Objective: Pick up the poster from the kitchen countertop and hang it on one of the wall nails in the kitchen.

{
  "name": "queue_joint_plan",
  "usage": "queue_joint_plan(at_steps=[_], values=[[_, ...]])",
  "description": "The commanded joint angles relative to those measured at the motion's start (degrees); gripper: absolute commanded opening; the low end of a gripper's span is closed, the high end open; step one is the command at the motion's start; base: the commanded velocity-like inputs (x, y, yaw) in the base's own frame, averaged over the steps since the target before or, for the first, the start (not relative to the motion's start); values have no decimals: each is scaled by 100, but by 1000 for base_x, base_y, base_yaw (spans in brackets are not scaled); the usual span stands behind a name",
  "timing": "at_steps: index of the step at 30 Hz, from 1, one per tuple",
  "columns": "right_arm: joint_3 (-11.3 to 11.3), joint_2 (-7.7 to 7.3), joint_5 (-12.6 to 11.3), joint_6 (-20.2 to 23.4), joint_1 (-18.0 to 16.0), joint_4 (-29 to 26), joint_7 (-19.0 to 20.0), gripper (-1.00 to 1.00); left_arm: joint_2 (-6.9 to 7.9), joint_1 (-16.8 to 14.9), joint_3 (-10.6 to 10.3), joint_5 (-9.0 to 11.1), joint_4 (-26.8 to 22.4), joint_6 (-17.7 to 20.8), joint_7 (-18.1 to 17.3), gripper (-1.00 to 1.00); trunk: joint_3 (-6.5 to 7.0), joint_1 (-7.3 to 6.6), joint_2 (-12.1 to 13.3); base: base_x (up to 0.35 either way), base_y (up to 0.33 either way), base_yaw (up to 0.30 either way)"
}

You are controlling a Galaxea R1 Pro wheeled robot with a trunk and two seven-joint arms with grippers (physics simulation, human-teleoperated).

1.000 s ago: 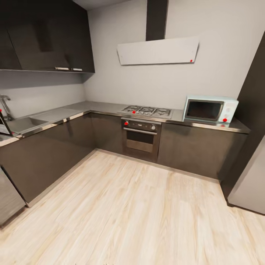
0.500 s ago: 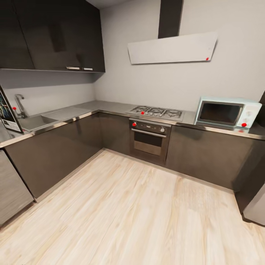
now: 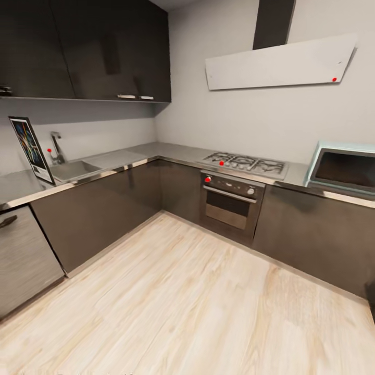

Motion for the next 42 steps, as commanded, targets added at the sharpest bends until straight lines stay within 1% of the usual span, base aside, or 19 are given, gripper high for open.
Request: queue_joint_plan(at_steps=[1, 16, 22, 27, 42], values=[[8, -1, 56, -10, -3, 5, -35, 100, -6, 2, 33, -17, -11, 2, 0, 100, -4, 1, -2, 38, -32, 284], [7, -2, 56, 4, -3, 5, -29, 100, -6, 2, 65, -19, -20, 2, 0, 100, -7, 1, -2, 16, -6, 283], [3, -30, 62, 24, 0, 15, 4, 100, -6, 2, 67, -16, -25, 2, 0, 100, -15, 1, -2, 268, -78, 128], [-5, -18, 56, 14, 5, 23, -5, 100, -6, 2, 67, -15, -26, 2, 0, 100, -16, 1, -2, 319, -112, 86], [-1, -4, 56, -1, 5, 23, -34, 100, -6, 2, 67, -14, -27, 2, 0, 100, -16, 1, -2, 289, -196, 272]])
